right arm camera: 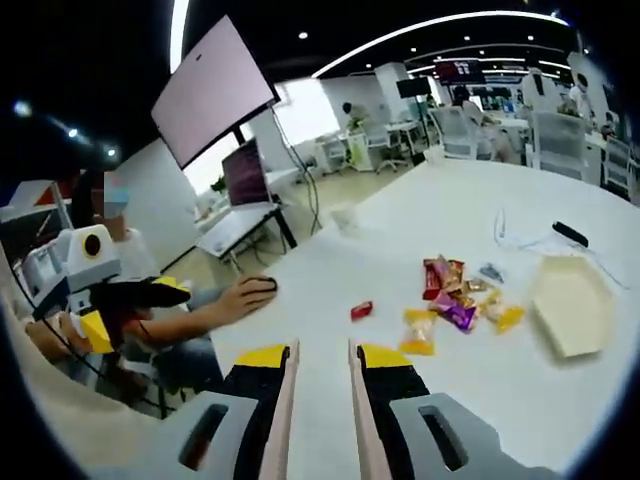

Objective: Place the target food into the container with the food tongs after gripping and lifting it, then release it inside without dropping or visibly crushing the food.

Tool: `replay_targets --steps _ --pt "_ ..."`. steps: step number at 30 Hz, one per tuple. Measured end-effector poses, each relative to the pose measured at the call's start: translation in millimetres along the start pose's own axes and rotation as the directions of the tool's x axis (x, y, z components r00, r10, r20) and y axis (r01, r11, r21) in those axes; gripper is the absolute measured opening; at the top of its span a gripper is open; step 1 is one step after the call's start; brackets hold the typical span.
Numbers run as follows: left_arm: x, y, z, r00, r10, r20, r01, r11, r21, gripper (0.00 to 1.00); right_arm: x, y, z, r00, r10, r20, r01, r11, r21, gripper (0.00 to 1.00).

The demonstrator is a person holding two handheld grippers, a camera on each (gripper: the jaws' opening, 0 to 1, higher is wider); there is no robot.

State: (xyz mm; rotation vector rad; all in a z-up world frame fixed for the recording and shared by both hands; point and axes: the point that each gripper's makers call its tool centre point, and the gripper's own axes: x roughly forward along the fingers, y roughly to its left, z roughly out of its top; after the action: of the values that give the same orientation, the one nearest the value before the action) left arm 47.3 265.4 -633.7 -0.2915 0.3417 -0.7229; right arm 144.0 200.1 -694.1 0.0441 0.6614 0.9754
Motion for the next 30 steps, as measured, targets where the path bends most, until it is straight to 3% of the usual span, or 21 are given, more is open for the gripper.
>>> replay_targets --steps 6,15,30 --pt "0 -2.3 -2.4 1.000 -0.019 0.011 0.020 0.999 -0.025 0.51 9 -17 -4.6 0.999 -0.041 -0.025 0.042 0.999 0.016 0.26" --pt "3 -0.6 -9.9 1.000 -0.008 -0.023 0.008 1.000 -0.019 0.53 25 -36 -6.6 0.995 -0.086 -0.049 0.087 0.996 0.018 0.26" --pt "-4 -6.2 -30.1 0.999 -0.012 -0.051 0.008 0.998 -0.065 0.51 54 -58 -13.1 0.984 -0.142 -0.103 0.139 0.990 -0.037 0.26"
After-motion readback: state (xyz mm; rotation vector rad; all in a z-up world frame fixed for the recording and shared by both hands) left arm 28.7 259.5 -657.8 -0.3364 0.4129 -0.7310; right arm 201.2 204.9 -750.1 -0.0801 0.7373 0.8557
